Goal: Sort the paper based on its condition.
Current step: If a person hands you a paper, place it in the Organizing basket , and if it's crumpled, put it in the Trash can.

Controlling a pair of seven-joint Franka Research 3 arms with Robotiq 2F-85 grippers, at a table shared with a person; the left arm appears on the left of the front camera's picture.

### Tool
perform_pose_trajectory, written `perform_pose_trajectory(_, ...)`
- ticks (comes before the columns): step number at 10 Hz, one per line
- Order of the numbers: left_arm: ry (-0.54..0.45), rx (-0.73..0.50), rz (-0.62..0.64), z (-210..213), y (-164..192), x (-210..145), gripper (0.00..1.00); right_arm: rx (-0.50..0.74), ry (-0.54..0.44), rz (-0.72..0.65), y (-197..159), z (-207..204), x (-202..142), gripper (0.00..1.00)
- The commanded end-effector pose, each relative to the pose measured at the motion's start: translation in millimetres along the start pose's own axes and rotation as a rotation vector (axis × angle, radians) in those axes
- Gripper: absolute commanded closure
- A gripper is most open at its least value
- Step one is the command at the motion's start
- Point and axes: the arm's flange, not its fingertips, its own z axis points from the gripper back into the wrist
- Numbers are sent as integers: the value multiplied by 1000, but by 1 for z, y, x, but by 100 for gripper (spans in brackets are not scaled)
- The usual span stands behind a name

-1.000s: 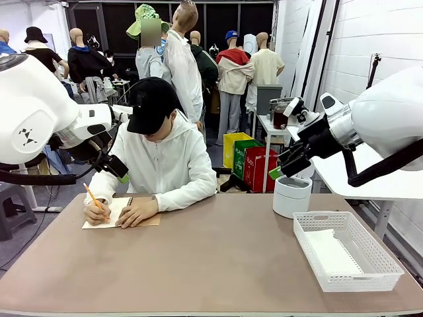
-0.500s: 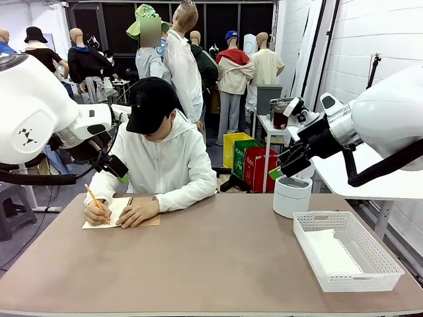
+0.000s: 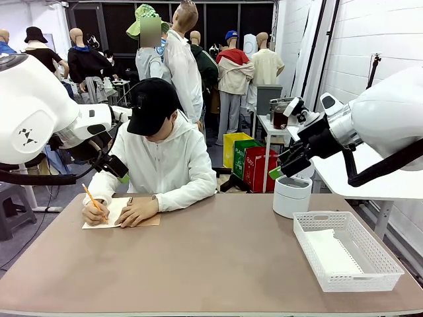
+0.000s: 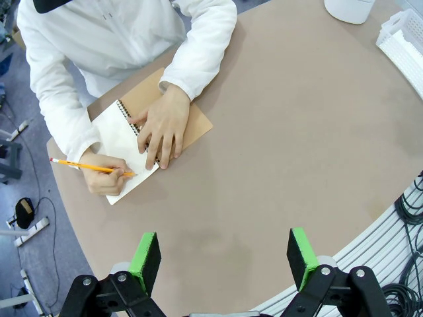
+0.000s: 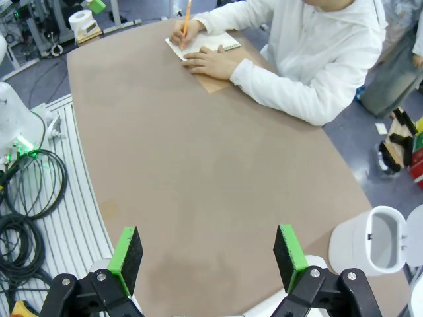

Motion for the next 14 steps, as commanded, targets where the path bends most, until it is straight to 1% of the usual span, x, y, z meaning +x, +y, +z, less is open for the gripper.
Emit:
perform_pose_trajectory(1,0,-1,1,0,1,-1,0,1,2,8,0,0,0,0)
perform_pose_trajectory(14,0,-1,1,0,1,-1,0,1,2,8,0,0,0,0)
